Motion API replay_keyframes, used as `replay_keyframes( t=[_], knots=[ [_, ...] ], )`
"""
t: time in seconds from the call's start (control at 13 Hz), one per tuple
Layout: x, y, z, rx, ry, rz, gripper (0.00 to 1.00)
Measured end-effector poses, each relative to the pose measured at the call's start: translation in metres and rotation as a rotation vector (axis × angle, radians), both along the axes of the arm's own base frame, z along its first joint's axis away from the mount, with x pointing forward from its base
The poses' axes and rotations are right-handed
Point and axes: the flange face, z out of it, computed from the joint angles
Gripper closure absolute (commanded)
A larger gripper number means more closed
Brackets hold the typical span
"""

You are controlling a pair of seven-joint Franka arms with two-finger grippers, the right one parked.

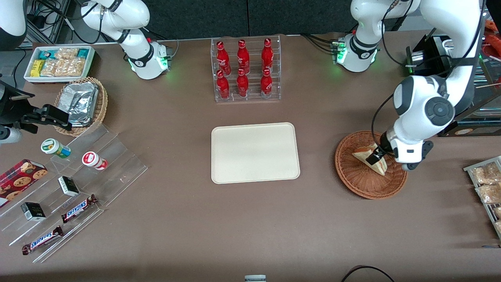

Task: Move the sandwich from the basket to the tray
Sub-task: 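Lower the left gripper and close it on the wrapped sandwich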

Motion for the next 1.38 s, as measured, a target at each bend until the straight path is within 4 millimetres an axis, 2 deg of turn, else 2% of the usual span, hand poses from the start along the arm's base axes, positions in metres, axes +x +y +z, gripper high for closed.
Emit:
replay_keyframes(
  t=[0.62, 1.15, 1.23, 1.31, 1.38],
  knots=[
    [-0.004, 0.004, -0.008, 0.002, 0.046, -0.048, 0.0],
    [-0.004, 0.015, -0.043, -0.007, 0.09, -0.028, 0.0],
    [-0.004, 0.018, -0.049, -0.007, 0.099, -0.022, 0.06],
    [-0.004, 0.021, -0.054, -0.008, 0.108, -0.017, 0.32],
    [-0.004, 0.024, -0.059, -0.008, 0.116, -0.012, 0.69]
  ],
)
